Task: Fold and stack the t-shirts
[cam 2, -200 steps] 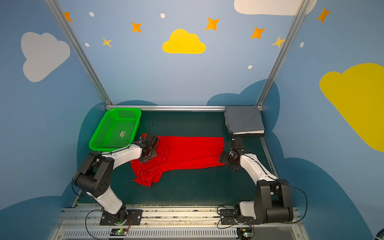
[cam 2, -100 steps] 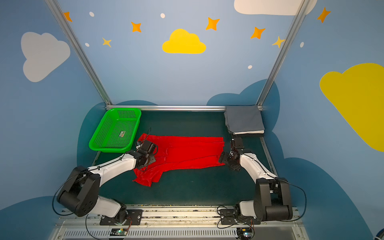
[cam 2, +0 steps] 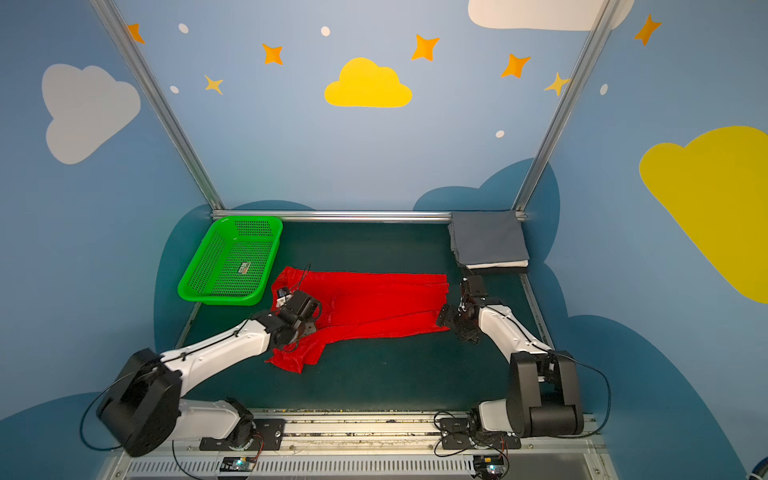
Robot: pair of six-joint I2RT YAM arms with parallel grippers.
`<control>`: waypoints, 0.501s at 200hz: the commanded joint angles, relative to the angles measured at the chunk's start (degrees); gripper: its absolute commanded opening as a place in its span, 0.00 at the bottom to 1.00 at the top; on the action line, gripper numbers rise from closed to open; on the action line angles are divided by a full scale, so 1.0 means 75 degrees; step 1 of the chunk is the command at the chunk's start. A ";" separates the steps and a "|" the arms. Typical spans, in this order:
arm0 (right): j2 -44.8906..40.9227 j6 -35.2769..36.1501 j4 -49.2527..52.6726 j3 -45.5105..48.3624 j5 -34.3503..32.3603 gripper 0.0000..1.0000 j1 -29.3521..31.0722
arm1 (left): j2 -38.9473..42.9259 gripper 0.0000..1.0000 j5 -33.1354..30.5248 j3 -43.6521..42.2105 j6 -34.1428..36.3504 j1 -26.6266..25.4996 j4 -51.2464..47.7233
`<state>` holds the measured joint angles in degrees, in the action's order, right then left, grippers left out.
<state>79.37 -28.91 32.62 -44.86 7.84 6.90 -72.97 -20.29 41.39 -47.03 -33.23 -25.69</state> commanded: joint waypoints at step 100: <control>0.0679 -0.0525 -0.0614 -0.0229 0.0719 0.67 0.0012 | 0.3348 0.69 0.0271 -0.2261 -0.1807 -0.1471 -0.1867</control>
<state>84.42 -32.69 28.05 -44.23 14.17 6.90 -50.61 -17.89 26.61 -54.70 -42.15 -35.18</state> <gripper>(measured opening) 0.703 0.702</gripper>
